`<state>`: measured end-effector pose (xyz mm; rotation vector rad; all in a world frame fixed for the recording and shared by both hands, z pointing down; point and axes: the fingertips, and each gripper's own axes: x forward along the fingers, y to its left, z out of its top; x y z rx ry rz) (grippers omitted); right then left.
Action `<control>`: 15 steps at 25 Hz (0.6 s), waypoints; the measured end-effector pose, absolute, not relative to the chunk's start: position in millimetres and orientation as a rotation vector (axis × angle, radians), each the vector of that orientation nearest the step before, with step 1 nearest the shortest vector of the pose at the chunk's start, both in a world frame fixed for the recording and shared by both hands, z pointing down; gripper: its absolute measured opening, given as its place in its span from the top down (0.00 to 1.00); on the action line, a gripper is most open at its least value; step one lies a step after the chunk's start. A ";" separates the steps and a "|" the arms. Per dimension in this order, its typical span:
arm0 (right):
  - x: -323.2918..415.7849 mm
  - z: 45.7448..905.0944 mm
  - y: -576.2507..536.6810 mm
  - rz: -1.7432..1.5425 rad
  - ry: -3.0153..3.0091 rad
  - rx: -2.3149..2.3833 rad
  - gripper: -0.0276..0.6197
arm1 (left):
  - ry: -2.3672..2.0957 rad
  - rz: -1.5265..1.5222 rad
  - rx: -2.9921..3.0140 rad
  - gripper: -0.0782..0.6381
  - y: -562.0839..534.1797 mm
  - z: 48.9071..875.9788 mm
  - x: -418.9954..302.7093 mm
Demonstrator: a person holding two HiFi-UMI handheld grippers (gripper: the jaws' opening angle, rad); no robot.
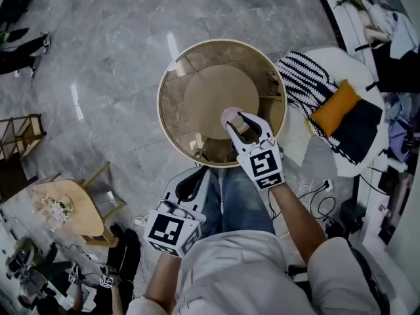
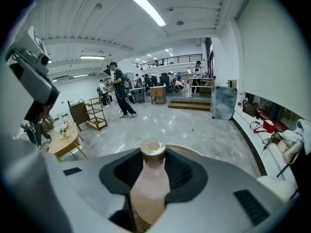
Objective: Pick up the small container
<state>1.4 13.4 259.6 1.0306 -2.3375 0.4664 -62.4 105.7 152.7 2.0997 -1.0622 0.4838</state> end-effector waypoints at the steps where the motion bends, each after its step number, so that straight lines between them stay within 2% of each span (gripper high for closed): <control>1: 0.7 256.4 14.7 0.464 -2.339 1.024 0.73 | -1.068 0.481 2.098 0.87 106.5 150.9 -63.5; 15: -12.4 206.5 34.4 0.460 -2.387 0.937 0.73 | -1.096 0.445 2.139 0.87 113.6 113.9 -65.7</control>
